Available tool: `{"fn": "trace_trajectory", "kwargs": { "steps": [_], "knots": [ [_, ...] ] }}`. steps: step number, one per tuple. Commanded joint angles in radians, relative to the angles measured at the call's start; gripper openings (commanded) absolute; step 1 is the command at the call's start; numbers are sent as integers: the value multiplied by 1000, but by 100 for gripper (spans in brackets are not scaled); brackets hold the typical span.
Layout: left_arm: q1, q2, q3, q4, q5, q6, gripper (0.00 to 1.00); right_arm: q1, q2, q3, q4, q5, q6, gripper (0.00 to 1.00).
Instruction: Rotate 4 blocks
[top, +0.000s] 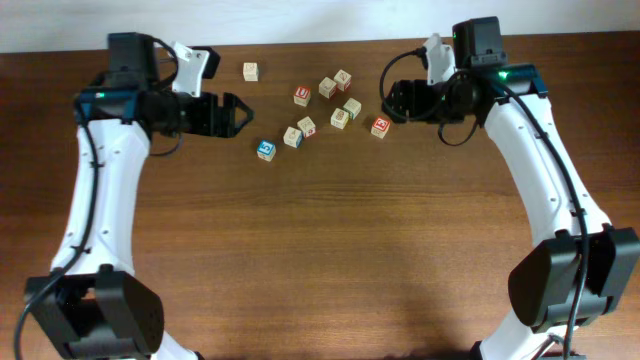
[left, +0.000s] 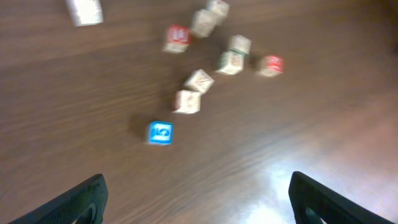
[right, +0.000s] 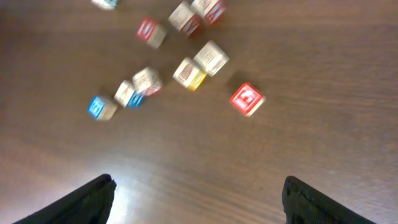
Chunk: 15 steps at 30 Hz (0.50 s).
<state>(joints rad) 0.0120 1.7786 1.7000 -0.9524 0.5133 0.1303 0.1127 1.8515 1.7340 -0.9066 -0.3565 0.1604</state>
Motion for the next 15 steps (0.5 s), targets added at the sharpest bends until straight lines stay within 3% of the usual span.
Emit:
{"fn": "trace_trajectory", "kwargs": {
  "steps": [1, 3, 6, 11, 15],
  "knots": [
    [-104, 7, 45, 14, -473, -242, 88, 52, 9, 24, 48, 202, 183, 82],
    [-127, 14, 46, 37, -537, -320, 85, 82, 33, 24, 87, 241, 247, 78],
    [-127, 79, 46, 69, -541, -343, 84, 117, 123, 24, 149, 296, 351, 72],
    [-127, 180, 46, 78, -608, -415, 76, 125, 256, 24, 177, 348, 433, 59],
    [-127, 238, 46, 86, -609, -430, 78, 126, 351, 24, 232, 350, 451, 51]
  ]
}}
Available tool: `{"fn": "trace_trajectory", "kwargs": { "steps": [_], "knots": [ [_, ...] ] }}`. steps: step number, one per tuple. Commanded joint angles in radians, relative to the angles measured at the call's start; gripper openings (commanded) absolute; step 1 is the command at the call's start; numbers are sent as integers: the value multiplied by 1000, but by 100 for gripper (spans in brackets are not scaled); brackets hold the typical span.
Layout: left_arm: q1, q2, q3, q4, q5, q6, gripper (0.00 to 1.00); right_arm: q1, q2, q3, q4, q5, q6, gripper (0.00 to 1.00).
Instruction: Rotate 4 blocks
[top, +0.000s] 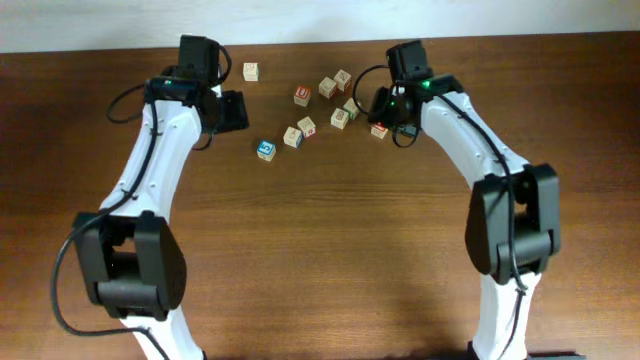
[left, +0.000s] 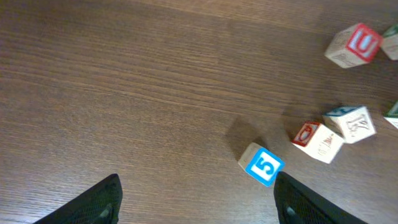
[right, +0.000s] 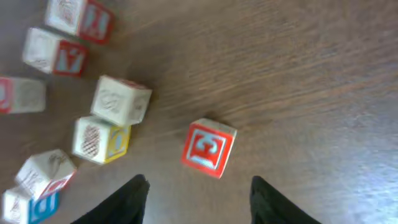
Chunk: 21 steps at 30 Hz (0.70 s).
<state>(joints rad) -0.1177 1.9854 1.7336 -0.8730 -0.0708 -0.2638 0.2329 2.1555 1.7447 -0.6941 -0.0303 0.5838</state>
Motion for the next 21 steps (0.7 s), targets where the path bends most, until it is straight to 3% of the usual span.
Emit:
{"fn": "trace_trajectory", "kwargs": {
  "steps": [1, 5, 9, 13, 19, 21],
  "knots": [
    [2, 35, 12, 9, -25, -35, 79, 9, 66, 13, 31, 24, 28, 49],
    [2, 36, 12, 10, -25, -35, 82, 16, 108, 13, 51, 43, 36, 46],
    [2, 36, 12, 10, -25, -35, 82, 16, 125, 13, 45, 42, 35, 30],
    [2, 36, 12, 13, -25, -35, 87, 16, 119, 25, -12, -5, 16, 28],
    [2, 36, 12, 13, -24, -35, 89, 31, 117, 76, -266, -234, -26, 28],
    [2, 36, 12, 12, -24, -35, 91, 71, 117, 76, -316, -230, -30, 29]
  ]
}}
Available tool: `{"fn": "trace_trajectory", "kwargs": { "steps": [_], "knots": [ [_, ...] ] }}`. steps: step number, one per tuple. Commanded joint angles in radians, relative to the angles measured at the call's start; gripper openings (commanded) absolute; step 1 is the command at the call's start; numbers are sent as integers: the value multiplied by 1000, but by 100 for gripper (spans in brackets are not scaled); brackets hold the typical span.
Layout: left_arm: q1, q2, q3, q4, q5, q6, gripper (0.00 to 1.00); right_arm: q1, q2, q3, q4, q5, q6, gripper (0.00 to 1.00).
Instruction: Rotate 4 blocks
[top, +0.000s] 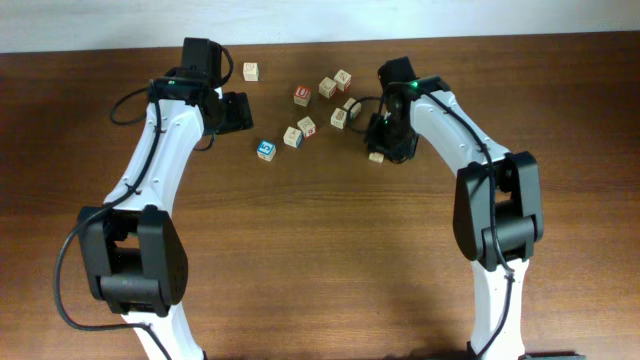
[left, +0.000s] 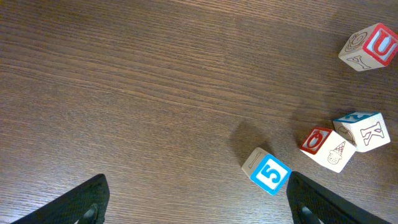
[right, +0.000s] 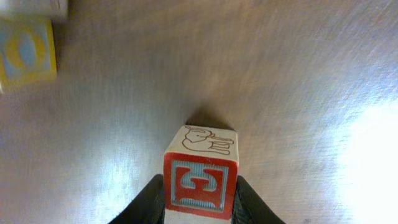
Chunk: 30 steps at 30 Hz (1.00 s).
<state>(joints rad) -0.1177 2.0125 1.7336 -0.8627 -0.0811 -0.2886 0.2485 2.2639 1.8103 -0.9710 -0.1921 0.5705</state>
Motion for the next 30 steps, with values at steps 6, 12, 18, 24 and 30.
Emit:
{"fn": "trace_trajectory", "kwargs": {
  "steps": [6, 12, 18, 24, 30],
  "knots": [
    [3, 9, 12, -8, -14, -10, 91, 200, 10, 8, -104, -32, -15, 34],
    [4, 9, 12, -8, -14, -10, 91, 208, 9, 87, -149, 8, -70, 51],
    [5, 9, 12, -6, -14, -10, 91, 164, 9, 302, -32, 246, -168, 65],
    [4, 9, 12, -20, -13, -10, 93, 162, 84, 296, 230, 317, 102, 63],
    [4, 9, 12, -20, -13, -10, 93, 163, 201, 296, 269, 321, 158, 62]
  ]
}}
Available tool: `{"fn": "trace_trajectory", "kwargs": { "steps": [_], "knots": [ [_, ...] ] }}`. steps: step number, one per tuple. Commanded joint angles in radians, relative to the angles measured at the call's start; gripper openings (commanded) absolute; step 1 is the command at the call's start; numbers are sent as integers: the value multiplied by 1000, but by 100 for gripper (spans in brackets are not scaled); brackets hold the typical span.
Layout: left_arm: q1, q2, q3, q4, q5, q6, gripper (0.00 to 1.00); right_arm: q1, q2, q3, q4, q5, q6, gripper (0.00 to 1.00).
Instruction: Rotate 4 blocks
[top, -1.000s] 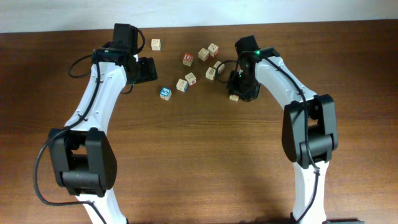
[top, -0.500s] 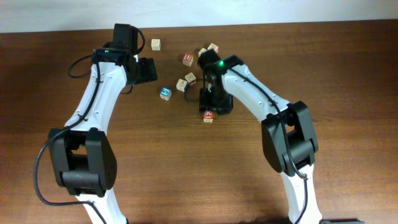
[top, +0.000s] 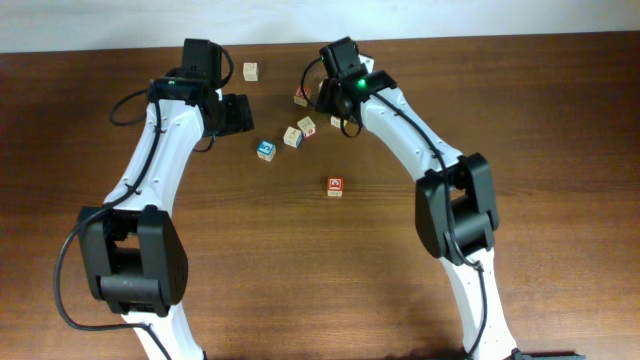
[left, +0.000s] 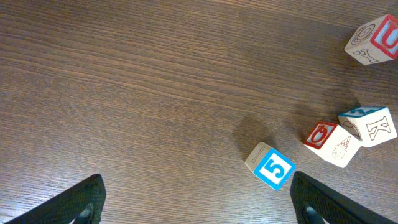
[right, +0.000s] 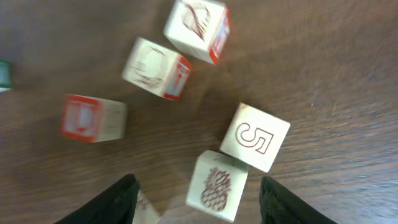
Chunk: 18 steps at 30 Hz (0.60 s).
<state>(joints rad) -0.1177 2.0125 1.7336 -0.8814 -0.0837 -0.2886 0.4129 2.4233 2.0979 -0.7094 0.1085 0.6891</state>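
Note:
Small wooden picture and letter blocks lie in a cluster at the table's far middle. A red-faced block (top: 335, 187) sits alone nearer the front. My right gripper (top: 335, 97) (right: 199, 204) hangs open over the cluster, with a pineapple block (right: 216, 186) between its fingers (right: 121, 199) and a "5" block (right: 255, 137) just beyond. My left gripper (top: 235, 112) (left: 199, 205) is open to the left of the cluster, near a blue "5" block (left: 272, 167) (top: 265, 150). Past that are a red "O" block (left: 329, 140) and a "K" block (left: 367, 124).
One lone block (top: 250, 71) sits at the far edge behind the left gripper. A "U" block (left: 376, 40) lies at the back of the cluster. The brown wooden table (top: 300, 270) stretches toward the front; a white wall borders its far edge.
My right gripper was shut on the red-faced block; now that block rests alone on the table nearer the front. The gripper is open further left, over the cluster. The left gripper has not moved.
Both grippers stood open on either side of the cluster, the red-faced block at its right edge. Then both were closer in, the right one open over that block. Then the right held it, and now it lies apart from the cluster.

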Motion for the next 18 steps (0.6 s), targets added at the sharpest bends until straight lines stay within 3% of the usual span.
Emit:
{"fn": "trace_trajectory", "kwargs": {
  "steps": [1, 6, 10, 18],
  "knots": [
    [4, 9, 12, -1, -11, -10, 93, -2, 55, 8, 7, 19, 46, 62],
    [4, 9, 12, -1, -11, -10, 93, -2, 68, 8, -40, 19, 45, 41],
    [4, 9, 12, -1, -11, -10, 94, -2, 54, 18, -150, 14, 41, 29],
    [4, 9, 12, -2, -11, -10, 96, -3, 23, 29, -577, -109, -137, 35]
  ]
}}
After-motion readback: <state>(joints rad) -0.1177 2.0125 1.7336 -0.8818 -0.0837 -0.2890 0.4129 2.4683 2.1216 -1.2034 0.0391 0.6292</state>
